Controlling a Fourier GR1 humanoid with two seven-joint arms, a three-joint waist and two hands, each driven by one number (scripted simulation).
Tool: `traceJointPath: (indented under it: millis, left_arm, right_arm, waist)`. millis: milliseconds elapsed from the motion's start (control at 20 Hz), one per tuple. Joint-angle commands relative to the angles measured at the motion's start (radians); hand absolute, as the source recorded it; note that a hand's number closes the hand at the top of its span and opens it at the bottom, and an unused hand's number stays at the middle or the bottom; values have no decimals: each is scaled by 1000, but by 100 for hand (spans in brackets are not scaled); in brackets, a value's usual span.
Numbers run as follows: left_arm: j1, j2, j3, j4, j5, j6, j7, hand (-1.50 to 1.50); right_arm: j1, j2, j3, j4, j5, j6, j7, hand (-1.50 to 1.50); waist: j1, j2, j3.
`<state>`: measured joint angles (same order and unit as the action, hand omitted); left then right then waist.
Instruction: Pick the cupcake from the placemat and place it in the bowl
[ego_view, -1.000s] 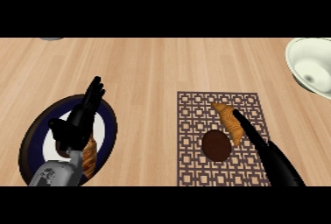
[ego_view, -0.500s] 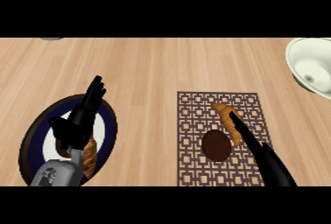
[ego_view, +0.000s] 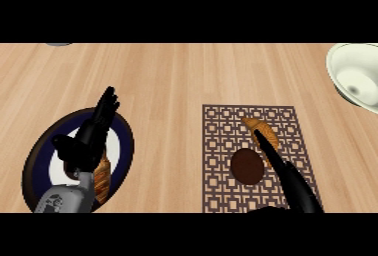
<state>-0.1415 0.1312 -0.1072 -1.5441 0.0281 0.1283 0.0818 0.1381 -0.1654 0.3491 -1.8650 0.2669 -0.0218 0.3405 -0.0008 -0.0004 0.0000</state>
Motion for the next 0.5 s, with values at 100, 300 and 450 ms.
traceJointPath:
  millis: [100,300,450]
  left_arm:
    - [39,-17,3,-49,-31,-14,0,0]
    - [-24,-45,-12,-3,-54,12,27,0]
    - [-64,-14,58,47,3,-39,0,0]
  right_arm:
    - [1,10,-30,93,60,-7,-68,-150]
    - [-5,-8,-19,174,164,-50,-64,-150]
    - [-161,-5,-89,301,145,-5,-55,-150]
  waist:
    - [1,0,0]
    - [-2,0,0]
    - [3,2,0]
